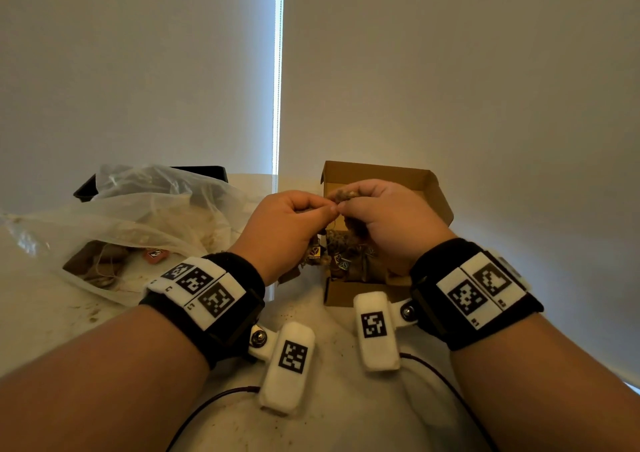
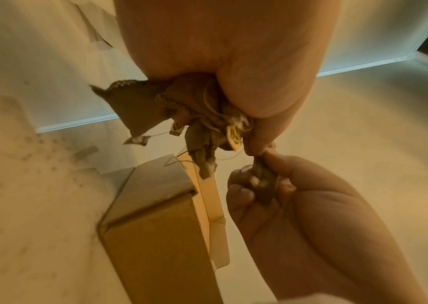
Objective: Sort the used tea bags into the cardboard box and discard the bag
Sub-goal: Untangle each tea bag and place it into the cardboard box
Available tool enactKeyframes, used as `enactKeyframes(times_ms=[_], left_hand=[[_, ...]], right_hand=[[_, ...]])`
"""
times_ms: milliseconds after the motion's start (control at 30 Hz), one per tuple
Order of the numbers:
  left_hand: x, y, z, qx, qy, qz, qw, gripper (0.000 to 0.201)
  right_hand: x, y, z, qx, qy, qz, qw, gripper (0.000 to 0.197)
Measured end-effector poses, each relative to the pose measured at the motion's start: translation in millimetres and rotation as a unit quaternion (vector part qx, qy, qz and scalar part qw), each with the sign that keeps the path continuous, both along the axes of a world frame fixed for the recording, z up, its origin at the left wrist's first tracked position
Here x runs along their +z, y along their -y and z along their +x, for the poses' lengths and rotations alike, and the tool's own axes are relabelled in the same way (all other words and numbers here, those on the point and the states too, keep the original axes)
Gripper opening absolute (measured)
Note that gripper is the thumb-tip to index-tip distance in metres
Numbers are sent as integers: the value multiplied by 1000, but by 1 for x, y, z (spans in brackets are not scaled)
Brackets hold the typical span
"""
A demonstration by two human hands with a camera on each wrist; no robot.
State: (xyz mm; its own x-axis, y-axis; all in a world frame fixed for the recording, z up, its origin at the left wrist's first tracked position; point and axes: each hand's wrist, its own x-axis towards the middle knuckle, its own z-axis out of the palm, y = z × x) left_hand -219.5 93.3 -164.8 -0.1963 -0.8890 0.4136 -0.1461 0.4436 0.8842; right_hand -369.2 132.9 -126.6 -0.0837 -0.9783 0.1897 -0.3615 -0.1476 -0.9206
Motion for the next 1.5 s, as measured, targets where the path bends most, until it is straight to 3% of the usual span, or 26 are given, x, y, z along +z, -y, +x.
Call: enactKeyframes(times_ms=[100, 233, 367, 467, 533, 633, 767, 900, 1000, 1100, 1167, 1233, 1367, 1433, 1500], left_hand=[[-2, 1, 1, 15, 47, 27, 998, 16], [-8, 2, 2, -19, 191, 118, 974, 49], [-9, 0, -1, -45, 255, 129, 957, 46], [-8, 1, 0, -32, 262, 118, 957, 46], [-9, 2, 1, -34, 257, 121, 958, 46], [-11, 3, 2, -39, 243, 130, 961, 46], [-10, 2, 2, -46, 229, 136, 963, 46], [-10, 2, 3, -38, 179, 131, 974, 38], [-8, 5, 5, 5, 101, 144, 984, 35], [-1, 5, 8, 39, 11, 190, 981, 42], [4, 6, 10, 35, -67, 227, 971, 42], [9, 5, 13, 21, -153, 261, 953, 40], [18, 4, 14, 13, -237, 275, 932, 34], [21, 3, 11, 11, -274, 284, 919, 32], [22, 2, 9, 3, -317, 297, 901, 32]], right_hand=[[8, 0, -16, -46, 48, 19, 998, 18], [13, -2, -38, -121, -60, 34, 990, 18], [8, 4, -49, -150, -79, 138, 976, 22], [0, 9, -51, -155, -171, 190, 954, 22], [-8, 11, -55, -147, -170, 195, 955, 9], [-14, 13, -59, -138, -164, 208, 954, 14], [-10, 12, -53, -147, -234, 244, 930, 23], [-12, 16, -53, -152, -201, 236, 939, 22], [-9, 17, -53, -166, -165, 171, 957, 18], [-2, 14, -50, -172, -226, 97, 954, 22], [0, 12, -44, -170, -182, 60, 967, 21], [1, 7, -34, -149, -70, 46, 985, 16], [2, -6, -5, -33, 74, 85, 993, 13], [-2, -11, 7, 24, 94, 100, 990, 13], [-8, -13, 17, 56, 47, 97, 993, 16]])
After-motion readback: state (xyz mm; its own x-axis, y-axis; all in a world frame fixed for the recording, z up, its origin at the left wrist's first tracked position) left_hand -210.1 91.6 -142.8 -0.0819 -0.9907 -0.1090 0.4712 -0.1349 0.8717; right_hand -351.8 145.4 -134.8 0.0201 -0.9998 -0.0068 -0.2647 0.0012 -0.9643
